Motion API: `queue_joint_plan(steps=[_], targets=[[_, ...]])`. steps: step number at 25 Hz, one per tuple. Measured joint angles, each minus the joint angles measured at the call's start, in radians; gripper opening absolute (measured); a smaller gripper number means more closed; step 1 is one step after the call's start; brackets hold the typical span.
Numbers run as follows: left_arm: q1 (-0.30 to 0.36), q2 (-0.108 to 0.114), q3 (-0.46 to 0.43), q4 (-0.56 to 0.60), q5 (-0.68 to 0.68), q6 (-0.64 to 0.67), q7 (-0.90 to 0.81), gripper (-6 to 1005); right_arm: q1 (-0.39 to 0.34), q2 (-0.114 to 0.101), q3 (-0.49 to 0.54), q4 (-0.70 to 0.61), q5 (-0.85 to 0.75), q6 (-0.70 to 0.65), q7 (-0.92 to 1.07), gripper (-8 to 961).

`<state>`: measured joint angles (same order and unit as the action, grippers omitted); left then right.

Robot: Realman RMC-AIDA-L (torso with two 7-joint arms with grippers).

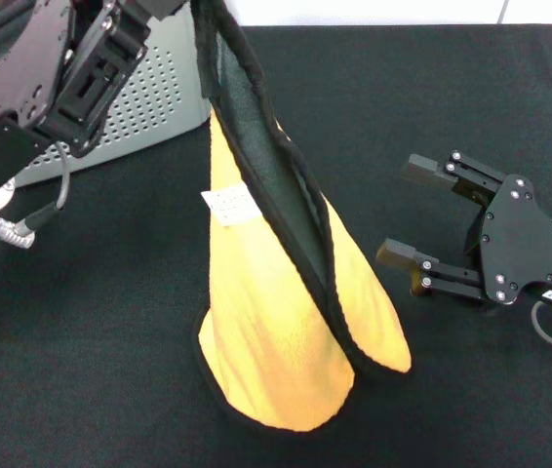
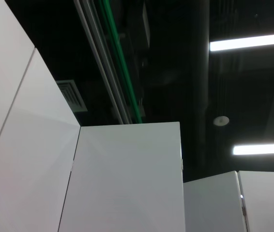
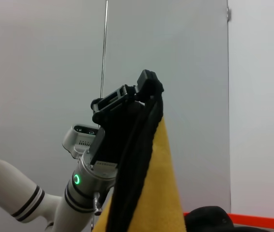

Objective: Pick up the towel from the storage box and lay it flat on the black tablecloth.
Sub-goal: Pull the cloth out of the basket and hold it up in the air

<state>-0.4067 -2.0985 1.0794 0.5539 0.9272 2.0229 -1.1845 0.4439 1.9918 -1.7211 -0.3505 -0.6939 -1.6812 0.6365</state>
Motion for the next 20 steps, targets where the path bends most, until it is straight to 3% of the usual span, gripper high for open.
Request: queue_joint_plan(steps=[20], targets=[[-0.038,0.003,-0.001,-0.007,-0.091,-0.017,0.039,1,-0.029,0.015,-0.002,0.008,-0.123,-0.003,-0.042,749]])
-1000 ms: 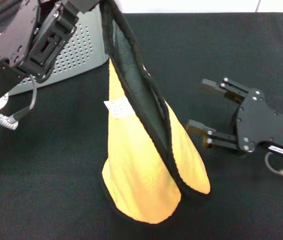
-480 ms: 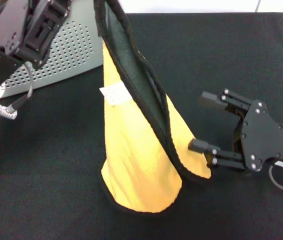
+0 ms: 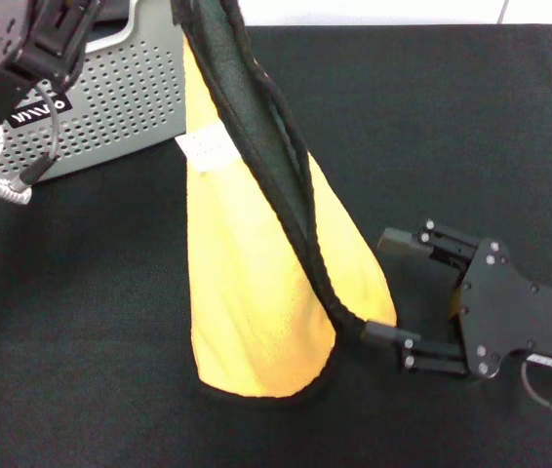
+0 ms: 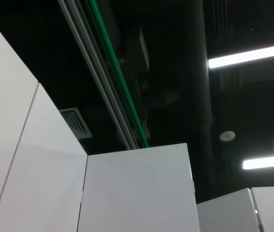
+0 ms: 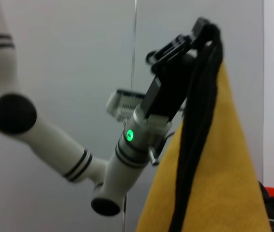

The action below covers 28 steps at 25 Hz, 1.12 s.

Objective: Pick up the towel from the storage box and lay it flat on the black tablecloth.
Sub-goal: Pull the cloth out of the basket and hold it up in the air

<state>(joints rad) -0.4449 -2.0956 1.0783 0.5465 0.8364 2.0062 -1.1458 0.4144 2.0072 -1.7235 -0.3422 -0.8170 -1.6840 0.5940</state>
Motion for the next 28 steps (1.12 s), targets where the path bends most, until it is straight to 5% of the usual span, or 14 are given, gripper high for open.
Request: queue_joint_plan(steps=[12,28], targets=[[0.0,0.0,-0.003,0.005,-0.025,-0.024,0.013,1,-0.06,0.021,-0.022,-0.006,-0.004,0.076,-0.197,748],[0.003,-0.002,-0.002,0.004,-0.025,-0.026,0.015,0,-0.074,0.021,-0.032,-0.009,0.132,0.112,-0.296,746]])
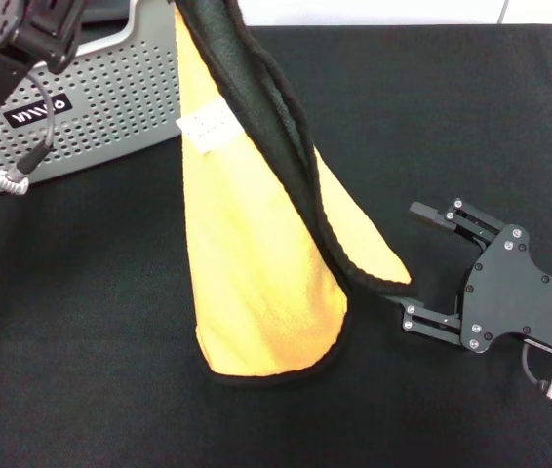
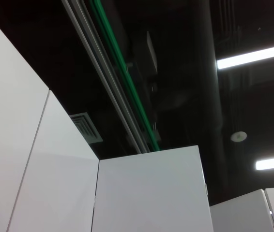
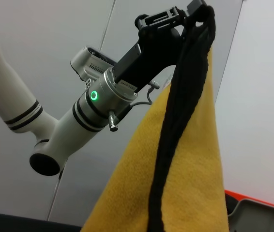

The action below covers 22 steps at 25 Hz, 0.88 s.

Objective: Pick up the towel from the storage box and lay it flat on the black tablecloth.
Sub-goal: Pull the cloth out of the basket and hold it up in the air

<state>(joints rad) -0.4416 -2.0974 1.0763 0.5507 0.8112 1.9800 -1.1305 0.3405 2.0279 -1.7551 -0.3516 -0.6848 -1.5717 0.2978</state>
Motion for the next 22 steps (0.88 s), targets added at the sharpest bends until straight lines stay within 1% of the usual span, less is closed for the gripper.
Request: queue_joint_plan(steps=[4,16,22], targets=[[0.001,0.0,-0.001,-0.002,-0.002,0.0,0.0,0,-0.006,0.0,0.0,-0.008,0.0,-0.002,-0.001,746],[0.004,0.001,-0.001,-0.002,-0.003,0.001,0.003,1,-0.009,0.0,0.006,-0.023,0.001,0.002,-0.003,265],[0.006,0.001,-0.001,-0.004,-0.003,0.002,0.012,0,-0.012,0.0,0.008,-0.023,0.014,-0.003,-0.047,189]])
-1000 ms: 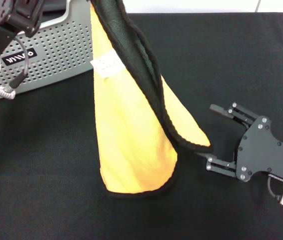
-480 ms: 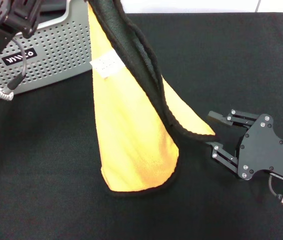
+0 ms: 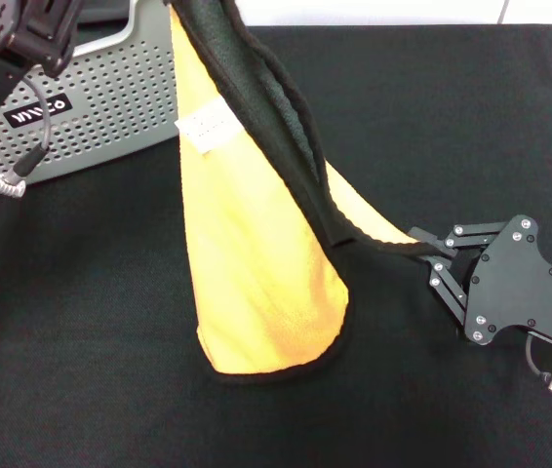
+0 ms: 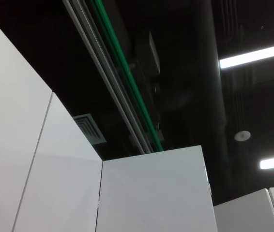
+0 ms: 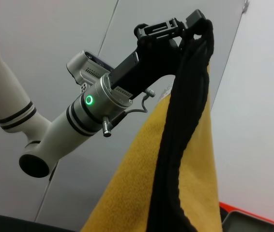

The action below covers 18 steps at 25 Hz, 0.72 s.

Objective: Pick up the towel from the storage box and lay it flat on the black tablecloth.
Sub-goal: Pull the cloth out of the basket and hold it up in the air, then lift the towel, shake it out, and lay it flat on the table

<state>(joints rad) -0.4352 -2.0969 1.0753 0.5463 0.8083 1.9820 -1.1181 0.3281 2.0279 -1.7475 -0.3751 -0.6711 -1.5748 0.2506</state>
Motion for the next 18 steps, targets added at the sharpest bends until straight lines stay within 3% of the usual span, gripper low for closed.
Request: queue_joint_plan(steps=[5,7,12,18], targets=[[0.002,0.0,0.0,-0.003,0.0,0.0,0.001,0,-0.001,-0.001,0.001,0.0,0.001,-0.003,-0.008,126],[0.008,0.0,0.0,-0.005,0.0,0.0,0.002,0,-0.001,-0.005,0.002,0.0,0.007,-0.007,-0.006,3],[0.038,0.002,0.002,-0.008,0.0,0.0,0.001,0,-0.002,-0.017,0.045,-0.012,0.009,-0.042,0.058,3],[0.099,0.002,0.007,-0.021,0.03,0.003,0.0,-1,-0.012,-0.054,0.045,-0.055,0.002,-0.111,0.153,3]])
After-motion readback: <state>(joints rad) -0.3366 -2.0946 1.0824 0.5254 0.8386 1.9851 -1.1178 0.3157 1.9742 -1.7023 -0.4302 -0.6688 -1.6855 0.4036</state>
